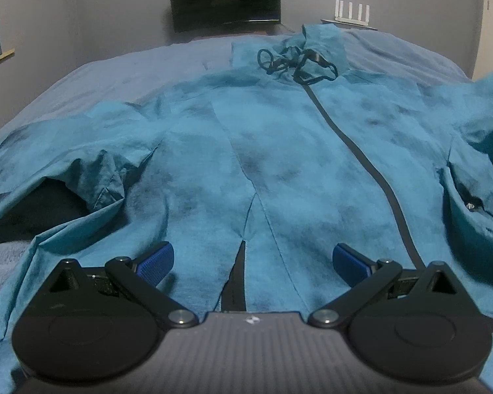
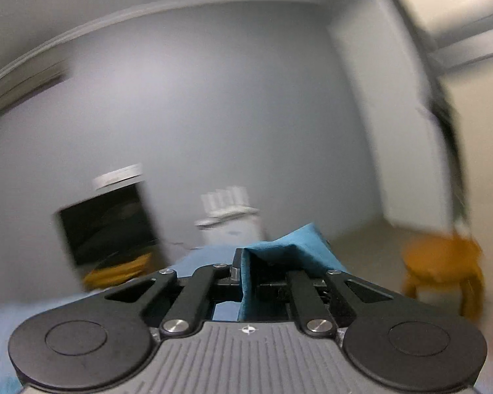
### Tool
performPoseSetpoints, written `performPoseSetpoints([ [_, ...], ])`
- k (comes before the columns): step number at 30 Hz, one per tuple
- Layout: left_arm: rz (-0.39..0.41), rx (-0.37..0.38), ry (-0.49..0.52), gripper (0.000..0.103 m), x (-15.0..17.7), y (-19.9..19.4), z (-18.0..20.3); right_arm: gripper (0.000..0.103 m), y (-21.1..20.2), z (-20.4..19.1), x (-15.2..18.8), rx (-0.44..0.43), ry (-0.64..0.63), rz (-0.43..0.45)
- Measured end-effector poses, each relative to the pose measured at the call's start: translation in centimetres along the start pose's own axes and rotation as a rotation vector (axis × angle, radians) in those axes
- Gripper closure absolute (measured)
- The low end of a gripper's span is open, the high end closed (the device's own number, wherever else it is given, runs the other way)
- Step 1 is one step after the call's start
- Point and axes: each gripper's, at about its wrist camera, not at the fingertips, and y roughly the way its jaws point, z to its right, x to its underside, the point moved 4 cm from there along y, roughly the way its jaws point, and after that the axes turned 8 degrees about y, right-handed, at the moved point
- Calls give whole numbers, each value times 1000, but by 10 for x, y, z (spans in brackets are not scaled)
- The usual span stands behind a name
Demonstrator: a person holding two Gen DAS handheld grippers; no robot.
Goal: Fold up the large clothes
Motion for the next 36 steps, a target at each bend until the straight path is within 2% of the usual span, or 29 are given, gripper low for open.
performPoseSetpoints([
  [4, 1, 9, 1, 0, 3, 2, 0, 97, -6, -105, 25, -203, -216, -55],
  [7, 6, 16, -6, 0, 4, 2, -1, 96, -4, -167, 76, -326, -318, -162],
  [9, 11, 17, -10, 0, 5, 1, -2, 96, -3, -196, 117, -377, -359, -249],
  [11, 6, 10, -13, 0, 7, 3, -3, 83, -5, -218, 161, -412, -385, -340],
  [13, -9, 1, -9, 0, 8, 7, -3, 57, -11, -230, 202, -432, -380, -445],
  [15, -34, -2, 5, 0, 11, 12, -1, 48, -21, -229, 227, -425, -348, -513],
  [17, -85, -12, 37, 0, 14, 20, 5, 41, -31, -212, 241, -392, -275, -556],
  [19, -147, -51, 112, 0, 20, 32, 14, 33, -50, -197, 246, -357, -193, -582],
  [22, -157, -94, 184, 0, 24, 37, 24, 29, -74, -164, 248, -312, -64, -582],
  [26, -162, -109, 171, 0, 24, 41, 24, 27, -84, -108, 245, -277, 112, -594],
  [30, -219, -123, 188, 0, 13, 38, 31, 25, -86, -90, 245, -271, 173, -554],
  [31, -184, -122, 184, 0, 4, 32, 34, 25, -86, -85, 245, -258, 189, -545],
  [34, 40, -135, 178, 0, -30, 3, 52, 25, -83, -66, 234, -212, 276, -493],
  [36, 114, -90, 180, 0, -54, -7, 72, 25, -81, -47, 221, -166, 354, -437],
])
